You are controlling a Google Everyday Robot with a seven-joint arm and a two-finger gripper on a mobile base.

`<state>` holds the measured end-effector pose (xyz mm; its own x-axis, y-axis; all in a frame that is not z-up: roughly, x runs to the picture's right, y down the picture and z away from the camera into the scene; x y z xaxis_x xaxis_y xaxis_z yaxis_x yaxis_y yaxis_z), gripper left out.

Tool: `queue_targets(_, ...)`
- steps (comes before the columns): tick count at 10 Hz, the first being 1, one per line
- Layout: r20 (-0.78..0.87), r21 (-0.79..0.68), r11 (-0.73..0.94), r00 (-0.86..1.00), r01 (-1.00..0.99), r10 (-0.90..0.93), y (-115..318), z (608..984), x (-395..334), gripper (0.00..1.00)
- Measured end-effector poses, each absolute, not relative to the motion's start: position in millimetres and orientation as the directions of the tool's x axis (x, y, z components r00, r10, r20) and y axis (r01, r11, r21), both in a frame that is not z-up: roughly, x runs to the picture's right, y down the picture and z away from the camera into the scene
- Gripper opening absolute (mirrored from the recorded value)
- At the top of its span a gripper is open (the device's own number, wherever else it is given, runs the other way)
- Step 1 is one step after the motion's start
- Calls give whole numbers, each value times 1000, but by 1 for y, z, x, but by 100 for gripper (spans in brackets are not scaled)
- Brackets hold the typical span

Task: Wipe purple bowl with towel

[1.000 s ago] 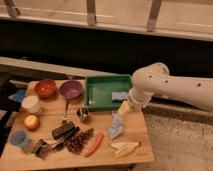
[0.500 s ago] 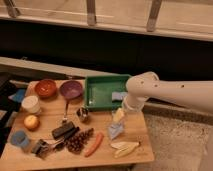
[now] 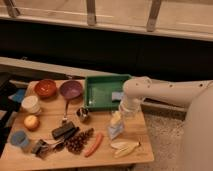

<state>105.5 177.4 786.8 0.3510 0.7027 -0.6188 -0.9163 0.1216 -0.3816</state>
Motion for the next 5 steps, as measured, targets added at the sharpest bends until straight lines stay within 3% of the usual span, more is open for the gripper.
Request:
queue_targets(4, -665, -419, 61, 352, -906, 658, 202, 807, 88, 80)
queue_targets(5, -682, -425, 45, 353, -904, 641, 212, 810, 84, 75)
